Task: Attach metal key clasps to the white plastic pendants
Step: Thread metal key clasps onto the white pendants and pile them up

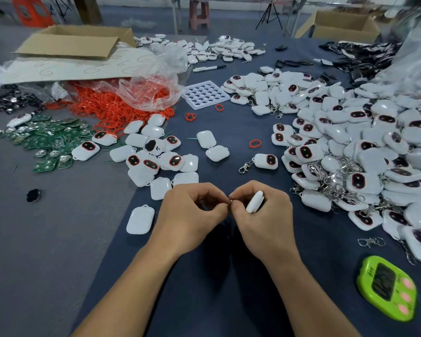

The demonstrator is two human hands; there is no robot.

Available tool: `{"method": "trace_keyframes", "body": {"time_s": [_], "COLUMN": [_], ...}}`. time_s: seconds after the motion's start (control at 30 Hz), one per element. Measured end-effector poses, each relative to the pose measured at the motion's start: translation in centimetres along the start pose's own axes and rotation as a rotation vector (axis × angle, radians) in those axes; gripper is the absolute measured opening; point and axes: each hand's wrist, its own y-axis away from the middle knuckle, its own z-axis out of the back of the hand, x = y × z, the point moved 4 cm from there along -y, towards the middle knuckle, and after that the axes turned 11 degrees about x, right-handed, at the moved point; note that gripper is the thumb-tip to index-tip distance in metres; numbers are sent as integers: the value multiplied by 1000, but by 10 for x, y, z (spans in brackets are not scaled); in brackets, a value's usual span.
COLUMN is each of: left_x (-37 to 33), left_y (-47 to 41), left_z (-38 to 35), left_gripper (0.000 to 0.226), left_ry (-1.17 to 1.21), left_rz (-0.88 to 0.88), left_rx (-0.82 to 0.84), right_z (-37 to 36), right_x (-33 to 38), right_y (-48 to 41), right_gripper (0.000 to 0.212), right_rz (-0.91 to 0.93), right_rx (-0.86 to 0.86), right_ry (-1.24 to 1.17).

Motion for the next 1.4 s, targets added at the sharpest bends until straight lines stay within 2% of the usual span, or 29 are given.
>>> {"method": "trace_keyframes", "body": {"time_s": [0.13,0.33,0.57,0.7,0.83,0.93,1.0,1.07,1.13,1.23,1.3,1.4], "left_x": [2,4,5,5,5,6,9,9,7,5,6,11], "left_y": [0,0,0,1,2,1,2,4,4,-1,-5,-7], "left_z": [0,2,1,0,-1,2,9,15,12,0,-1,1], "left_gripper": [18,31,31,18,11,10,14,18,16,5,6,10], "left_ry": [9,65,54,60,39,46,23,-109,-284,-470,-448,-349], "left_rz": [7,-1,25,42,51,65,97,127,120,67,90,128], "left_rx": [21,68,82,78,28,-64,-202,-298,-262,-115,-48,2], "right_z": [0,1,2,2,1,-1,2,5,11,13,12,12], "right_x": [2,0,4,6,6,3,-2,-6,-5,-7,-12,-17], "right_y": [0,-1,0,0,1,-1,-3,-4,-3,0,-2,-6], "right_gripper": [21,30,29,27,26,19,9,16,18,14,16,22], "right_rz": [21,9,47,86,113,53,-50,-98,-82,-133,-202,-183], "right_rx": [23,87,124,138,153,123,55,13,-32,-102,-106,-92], "right_ry": [-5,-9,38,38,32,3,-132,-338,-386,-243,-102,-44]}}
